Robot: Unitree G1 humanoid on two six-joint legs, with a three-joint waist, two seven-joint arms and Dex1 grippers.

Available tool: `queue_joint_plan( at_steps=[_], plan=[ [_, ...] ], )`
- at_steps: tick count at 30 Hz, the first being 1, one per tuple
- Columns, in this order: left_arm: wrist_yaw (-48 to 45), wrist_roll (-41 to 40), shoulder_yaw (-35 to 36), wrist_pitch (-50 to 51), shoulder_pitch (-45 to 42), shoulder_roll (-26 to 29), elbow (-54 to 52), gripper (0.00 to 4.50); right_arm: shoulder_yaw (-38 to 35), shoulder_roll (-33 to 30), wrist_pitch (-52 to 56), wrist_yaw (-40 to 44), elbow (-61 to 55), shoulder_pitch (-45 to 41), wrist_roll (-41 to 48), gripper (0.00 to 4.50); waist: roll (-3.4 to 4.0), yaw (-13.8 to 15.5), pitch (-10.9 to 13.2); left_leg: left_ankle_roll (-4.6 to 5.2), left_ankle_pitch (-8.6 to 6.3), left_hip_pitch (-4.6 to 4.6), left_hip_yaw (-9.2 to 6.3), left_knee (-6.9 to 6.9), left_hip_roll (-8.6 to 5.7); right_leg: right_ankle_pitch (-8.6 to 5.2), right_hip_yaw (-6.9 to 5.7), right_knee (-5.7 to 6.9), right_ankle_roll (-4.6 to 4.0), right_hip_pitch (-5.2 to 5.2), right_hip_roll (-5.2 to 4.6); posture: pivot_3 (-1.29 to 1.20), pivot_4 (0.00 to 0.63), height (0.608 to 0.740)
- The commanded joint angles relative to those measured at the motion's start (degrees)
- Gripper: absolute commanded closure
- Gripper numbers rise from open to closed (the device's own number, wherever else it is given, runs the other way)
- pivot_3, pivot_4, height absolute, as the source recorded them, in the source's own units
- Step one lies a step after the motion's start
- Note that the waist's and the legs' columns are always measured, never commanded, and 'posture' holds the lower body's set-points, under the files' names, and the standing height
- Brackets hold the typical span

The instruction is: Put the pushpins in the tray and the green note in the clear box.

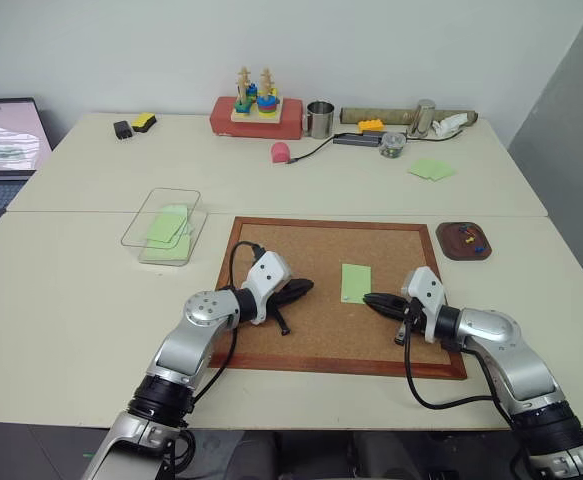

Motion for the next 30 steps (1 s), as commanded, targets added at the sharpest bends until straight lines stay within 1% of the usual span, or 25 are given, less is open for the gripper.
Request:
queue_joint_plan(
  at_steps=[1,14,21,24,26,30],
  plan=[
    [-0.7,1.8,-2.2,1.6,1.9,0.5,2.3,4.5,-2.7,1.1,-1.1,0.2,-5.1,-0.2,3.8,4.49,0.0,0.0,0.0,0.0,0.0,0.0,0.0,0.0,0.0,0.0,0.0,0.0,0.01,0.0,0.0,0.0,0.15,0.74],
    [-0.4,2.0,-2.3,1.5,1.9,0.5,2.5,4.5,-5.0,1.0,5.6,0.0,-9.4,0.4,10.1,4.49,0.0,0.0,0.0,0.0,0.0,-0.01,-0.02,0.01,0.0,0.0,-0.01,0.0,0.01,0.0,0.0,0.0,0.15,0.74],
    [-0.5,2.0,-2.4,1.5,1.9,0.5,2.4,4.5,-7.9,0.2,8.2,-0.8,-10.5,-0.4,12.6,4.49,0.0,0.0,0.0,0.0,0.0,-0.01,-0.01,0.01,0.0,-0.01,-0.01,0.0,0.01,0.0,0.0,0.0,0.15,0.74],
    [-0.5,2.0,-2.4,1.5,1.9,0.5,2.3,4.5,-10.5,-2.1,7.2,-1.6,-8.3,-2.0,10.9,4.49,0.0,0.0,0.0,0.0,0.0,-0.01,-0.01,0.01,0.0,-0.01,0.0,0.0,0.02,0.0,0.0,0.0,0.15,0.74],
    [-0.5,2.1,-2.5,1.3,1.8,0.4,2.5,4.5,-12.3,-4.9,5.7,-3.0,-4.4,-4.1,7.9,4.49,0.0,0.0,0.0,0.0,0.0,-0.01,0.02,0.01,-0.01,-0.01,0.02,0.0,0.02,0.0,-0.01,0.0,0.15,0.74],
    [-0.6,2.1,-2.6,1.1,1.7,0.4,2.8,4.5,-13.2,-9.9,0.8,-6.0,4.7,-7.9,0.7,4.49,0.0,0.0,0.0,0.0,0.0,0.0,0.02,0.01,-0.01,-0.01,0.01,-0.01,0.01,0.0,-0.01,0.0,0.15,0.74]
  ],
)
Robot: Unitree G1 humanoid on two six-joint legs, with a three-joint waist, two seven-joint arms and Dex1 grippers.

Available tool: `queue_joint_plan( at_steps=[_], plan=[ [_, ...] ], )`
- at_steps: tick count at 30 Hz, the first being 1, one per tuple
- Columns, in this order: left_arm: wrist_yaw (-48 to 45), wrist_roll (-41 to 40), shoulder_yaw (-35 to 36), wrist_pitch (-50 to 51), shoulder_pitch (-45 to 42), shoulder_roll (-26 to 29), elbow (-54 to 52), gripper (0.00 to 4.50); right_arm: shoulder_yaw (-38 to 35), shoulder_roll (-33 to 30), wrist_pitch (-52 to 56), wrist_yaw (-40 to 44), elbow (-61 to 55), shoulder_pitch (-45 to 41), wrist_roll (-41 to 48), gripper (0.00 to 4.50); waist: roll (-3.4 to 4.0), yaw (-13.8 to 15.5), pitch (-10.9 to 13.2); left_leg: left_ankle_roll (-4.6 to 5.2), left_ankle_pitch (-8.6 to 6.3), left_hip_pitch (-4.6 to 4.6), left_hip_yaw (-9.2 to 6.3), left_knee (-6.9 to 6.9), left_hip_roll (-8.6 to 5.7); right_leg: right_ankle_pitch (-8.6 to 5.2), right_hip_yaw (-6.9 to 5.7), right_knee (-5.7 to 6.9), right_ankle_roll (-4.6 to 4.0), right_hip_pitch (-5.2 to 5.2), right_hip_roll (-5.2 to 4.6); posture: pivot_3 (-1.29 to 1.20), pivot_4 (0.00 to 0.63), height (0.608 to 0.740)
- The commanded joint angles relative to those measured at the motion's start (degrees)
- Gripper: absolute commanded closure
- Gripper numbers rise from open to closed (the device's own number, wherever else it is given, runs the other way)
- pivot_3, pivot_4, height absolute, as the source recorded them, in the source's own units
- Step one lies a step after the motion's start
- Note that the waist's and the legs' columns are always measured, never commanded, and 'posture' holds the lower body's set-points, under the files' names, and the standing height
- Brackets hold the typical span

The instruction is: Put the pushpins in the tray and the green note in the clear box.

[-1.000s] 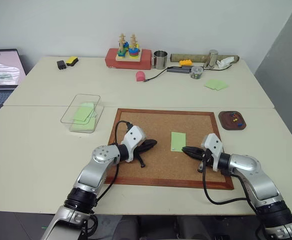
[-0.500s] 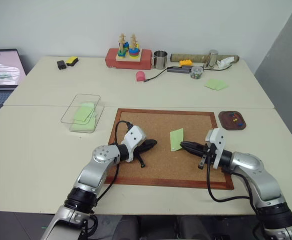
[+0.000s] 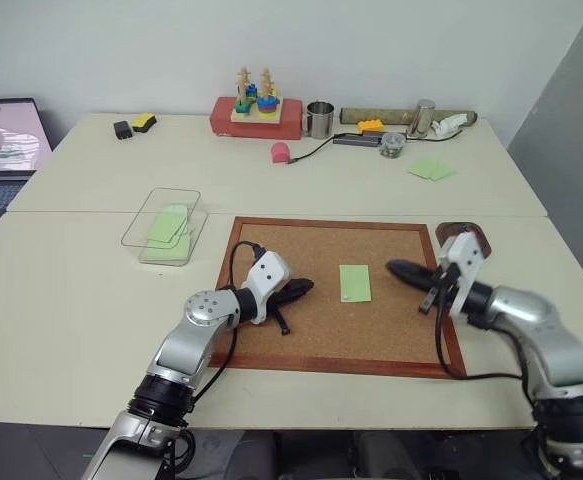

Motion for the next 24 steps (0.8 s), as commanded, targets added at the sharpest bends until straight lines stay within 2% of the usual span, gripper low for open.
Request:
queue_joint_plan(
  at_steps=[1,8,18,24],
  plan=[
    [-0.7,2.2,-2.5,1.1,1.7,0.3,2.7,4.5,-2.1,-3.7,-5.0,-3.2,7.8,-3.8,-6.4,4.49,0.0,0.0,0.0,0.0,0.0,0.0,0.0,0.0,0.0,0.0,0.0,-0.01,-0.01,0.0,0.0,0.0,0.15,0.74],
    [-0.6,2.5,-2.9,0.6,1.5,-0.1,3.3,4.5,1.4,-7.1,-10.2,-7.7,23.1,-10.3,-16.8,4.49,0.02,0.1,0.0,0.0,0.0,0.02,0.07,0.03,-0.02,0.06,0.06,0.01,-0.07,0.01,-0.02,0.0,0.15,0.74],
    [-0.4,2.9,-2.6,0.2,1.5,-0.2,3.5,4.5,1.6,-5.5,-12.7,-10.7,34.8,-16.3,-19.7,4.49,0.05,0.0,0.0,0.0,0.01,0.03,0.09,0.02,-0.04,0.12,0.1,0.0,-0.15,0.02,-0.03,0.0,0.15,0.74],
    [-0.3,3.0,-2.6,0.1,1.6,-0.2,3.6,4.5,1.4,-5.4,-12.7,-10.1,35.7,-16.9,-19.3,3.33,0.06,0.0,0.0,0.0,0.01,0.03,0.09,0.02,-0.04,0.12,0.11,0.01,-0.15,0.02,-0.03,0.0,0.15,0.74]
  ],
)
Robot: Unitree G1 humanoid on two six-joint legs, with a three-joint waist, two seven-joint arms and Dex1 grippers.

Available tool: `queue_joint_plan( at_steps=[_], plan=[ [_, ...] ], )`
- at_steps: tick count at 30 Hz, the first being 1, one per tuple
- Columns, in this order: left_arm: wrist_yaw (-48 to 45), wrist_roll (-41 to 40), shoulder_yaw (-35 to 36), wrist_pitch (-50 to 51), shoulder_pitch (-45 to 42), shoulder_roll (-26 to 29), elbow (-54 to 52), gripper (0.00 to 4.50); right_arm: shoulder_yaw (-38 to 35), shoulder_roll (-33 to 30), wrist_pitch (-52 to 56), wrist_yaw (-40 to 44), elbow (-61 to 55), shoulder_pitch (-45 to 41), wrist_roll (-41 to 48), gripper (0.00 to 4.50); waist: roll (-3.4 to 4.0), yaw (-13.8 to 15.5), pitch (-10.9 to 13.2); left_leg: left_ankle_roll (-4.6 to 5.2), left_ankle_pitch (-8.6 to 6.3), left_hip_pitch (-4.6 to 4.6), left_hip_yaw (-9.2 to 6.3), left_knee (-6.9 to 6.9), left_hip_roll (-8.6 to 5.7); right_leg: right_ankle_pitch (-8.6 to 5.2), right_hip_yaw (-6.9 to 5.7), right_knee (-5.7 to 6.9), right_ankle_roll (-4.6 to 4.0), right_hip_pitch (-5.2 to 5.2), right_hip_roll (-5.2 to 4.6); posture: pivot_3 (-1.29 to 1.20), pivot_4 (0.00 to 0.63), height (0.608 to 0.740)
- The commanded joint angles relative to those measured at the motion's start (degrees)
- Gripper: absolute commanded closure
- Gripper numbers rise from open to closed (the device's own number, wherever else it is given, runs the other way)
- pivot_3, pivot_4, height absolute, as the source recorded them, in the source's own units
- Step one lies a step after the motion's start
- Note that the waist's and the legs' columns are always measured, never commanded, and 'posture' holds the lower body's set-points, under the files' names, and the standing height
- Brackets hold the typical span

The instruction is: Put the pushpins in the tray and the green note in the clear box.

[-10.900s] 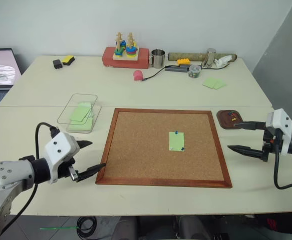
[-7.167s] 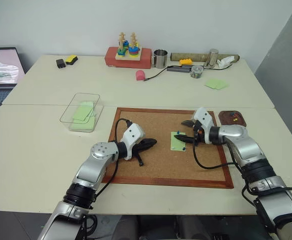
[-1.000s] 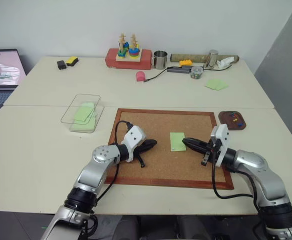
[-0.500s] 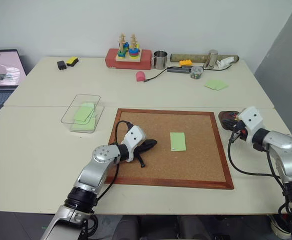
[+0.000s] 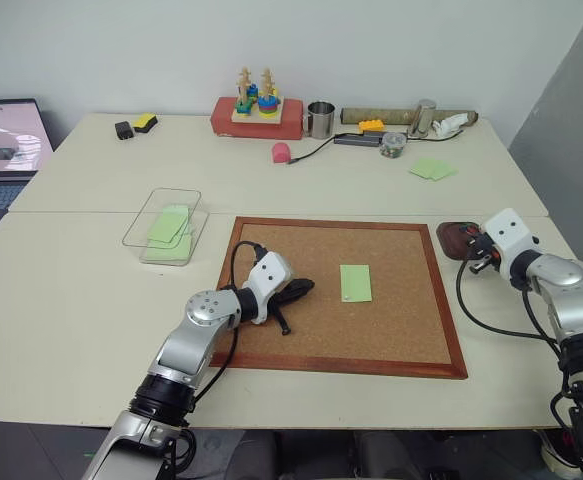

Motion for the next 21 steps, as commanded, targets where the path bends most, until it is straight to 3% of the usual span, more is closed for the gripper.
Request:
queue_joint_plan(
  at_steps=[1,8,16,21],
  plan=[
    [-0.3,2.1,-2.4,1.2,1.6,0.0,2.7,4.5,-1.1,-0.3,-1.0,0.1,-0.7,-1.8,0.2,3.11,0.0,0.0,0.0,0.0,0.0,0.0,0.0,0.0,0.0,0.0,0.0,0.0,0.0,0.0,0.0,0.0,0.15,0.74],
    [-0.3,2.1,-2.4,1.1,1.6,-0.1,2.8,4.5,-2.9,-1.0,-1.3,-0.3,-3.6,-1.8,1.5,1.66,0.01,0.0,0.0,0.0,0.0,0.0,-0.01,0.0,0.0,0.0,-0.01,0.0,0.0,0.0,0.0,0.0,0.15,0.74],
    [-0.3,2.1,-2.3,1.2,1.8,0.0,2.7,4.5,-5.6,-2.4,6.1,9.6,-24.4,5.1,11.4,1.66,0.05,0.0,0.0,0.0,0.0,-0.02,-0.06,0.0,0.01,-0.01,-0.05,-0.01,0.02,0.01,0.0,0.0,0.15,0.74],
    [-0.7,2.0,-2.3,1.1,1.7,0.2,2.8,4.5,-3.3,-0.1,11.9,15.1,-38.6,10.1,19.0,1.66,0.07,0.0,0.0,0.0,0.0,-0.01,-0.09,0.0,0.01,-0.06,-0.07,0.0,0.1,0.04,0.0,0.0,0.15,0.74]
  ],
)
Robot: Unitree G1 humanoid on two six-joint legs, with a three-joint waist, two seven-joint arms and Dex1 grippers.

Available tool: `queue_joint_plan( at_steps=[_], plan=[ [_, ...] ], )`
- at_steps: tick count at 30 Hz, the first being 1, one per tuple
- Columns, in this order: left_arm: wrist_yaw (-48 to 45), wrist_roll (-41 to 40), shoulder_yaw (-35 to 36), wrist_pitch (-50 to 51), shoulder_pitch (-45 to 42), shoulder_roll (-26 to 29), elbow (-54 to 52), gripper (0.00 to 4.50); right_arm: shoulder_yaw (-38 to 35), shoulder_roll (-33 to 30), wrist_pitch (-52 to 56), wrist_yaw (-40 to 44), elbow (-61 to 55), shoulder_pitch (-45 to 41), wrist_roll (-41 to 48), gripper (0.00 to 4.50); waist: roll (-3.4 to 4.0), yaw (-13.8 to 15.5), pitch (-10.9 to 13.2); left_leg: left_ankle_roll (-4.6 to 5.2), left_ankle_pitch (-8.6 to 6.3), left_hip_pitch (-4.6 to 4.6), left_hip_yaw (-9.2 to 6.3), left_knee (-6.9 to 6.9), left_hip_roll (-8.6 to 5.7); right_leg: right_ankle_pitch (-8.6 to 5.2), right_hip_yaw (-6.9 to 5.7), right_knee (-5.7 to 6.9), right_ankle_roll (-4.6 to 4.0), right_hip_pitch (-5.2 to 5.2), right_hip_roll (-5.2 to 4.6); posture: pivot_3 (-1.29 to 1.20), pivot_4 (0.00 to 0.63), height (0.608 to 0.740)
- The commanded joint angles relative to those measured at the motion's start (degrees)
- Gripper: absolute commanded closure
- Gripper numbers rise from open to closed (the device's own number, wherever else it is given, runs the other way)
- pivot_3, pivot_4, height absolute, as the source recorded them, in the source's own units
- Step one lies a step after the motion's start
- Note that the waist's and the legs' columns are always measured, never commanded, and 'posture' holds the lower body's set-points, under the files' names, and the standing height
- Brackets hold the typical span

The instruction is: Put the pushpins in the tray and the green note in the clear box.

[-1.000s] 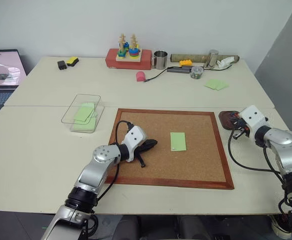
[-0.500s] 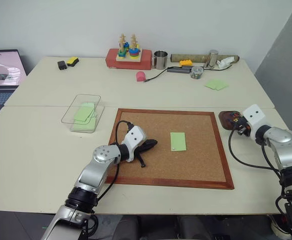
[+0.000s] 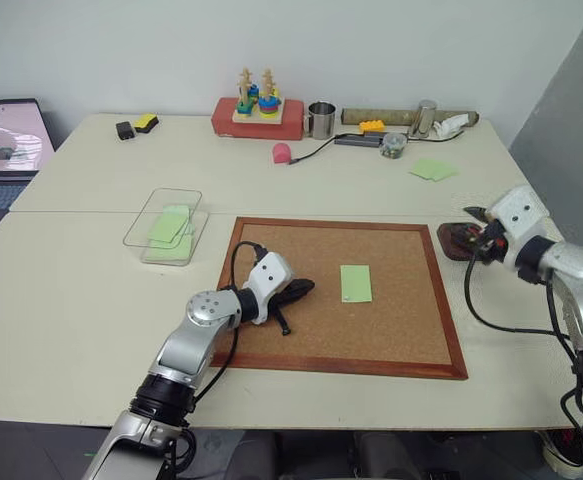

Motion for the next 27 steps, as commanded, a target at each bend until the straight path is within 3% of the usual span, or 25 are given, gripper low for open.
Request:
queue_joint_plan(
  at_steps=[1,7,13,24,27],
  plan=[
    [-0.7,2.0,-2.3,1.2,1.8,0.3,2.5,4.5,1.7,1.6,4.3,3.8,-12.2,2.3,6.3,1.66,0.0,0.0,0.0,0.0,0.0,0.01,0.0,0.0,0.02,-0.02,0.0,0.0,0.03,0.0,0.01,0.0,0.15,0.74],
    [-0.9,2.0,-2.4,1.2,1.5,0.5,2.6,4.5,10.9,6.6,4.4,4.8,-18.0,6.6,4.6,1.66,-0.01,0.0,0.0,0.0,0.0,-0.01,-0.03,0.0,0.02,-0.09,-0.03,-0.02,0.15,0.0,0.02,0.0,0.15,0.74],
    [-0.7,2.0,-2.3,1.5,1.9,0.6,1.9,4.5,16.8,11.2,3.7,4.0,-13.8,5.3,2.0,1.66,-0.02,0.0,0.0,0.0,0.0,0.01,-0.02,0.0,0.03,-0.08,-0.04,-0.02,0.14,-0.02,0.02,0.0,0.15,0.74],
    [-0.2,1.9,-2.2,1.8,2.6,0.6,1.2,4.5,18.4,14.7,1.1,4.4,-6.8,3.6,-0.2,1.66,-0.02,0.0,0.0,0.0,0.0,0.0,-0.03,-0.02,0.04,-0.05,-0.04,-0.05,0.09,-0.03,0.03,0.0,0.15,0.74],
    [-0.1,1.9,-2.2,1.9,2.9,0.6,1.0,4.5,18.3,15.1,0.3,4.5,-5.9,4.0,-0.3,2.1,-0.02,0.0,0.0,0.0,0.0,0.0,-0.02,-0.02,0.03,-0.05,-0.04,-0.05,0.08,-0.03,0.03,0.0,0.15,0.74]
  ],
)
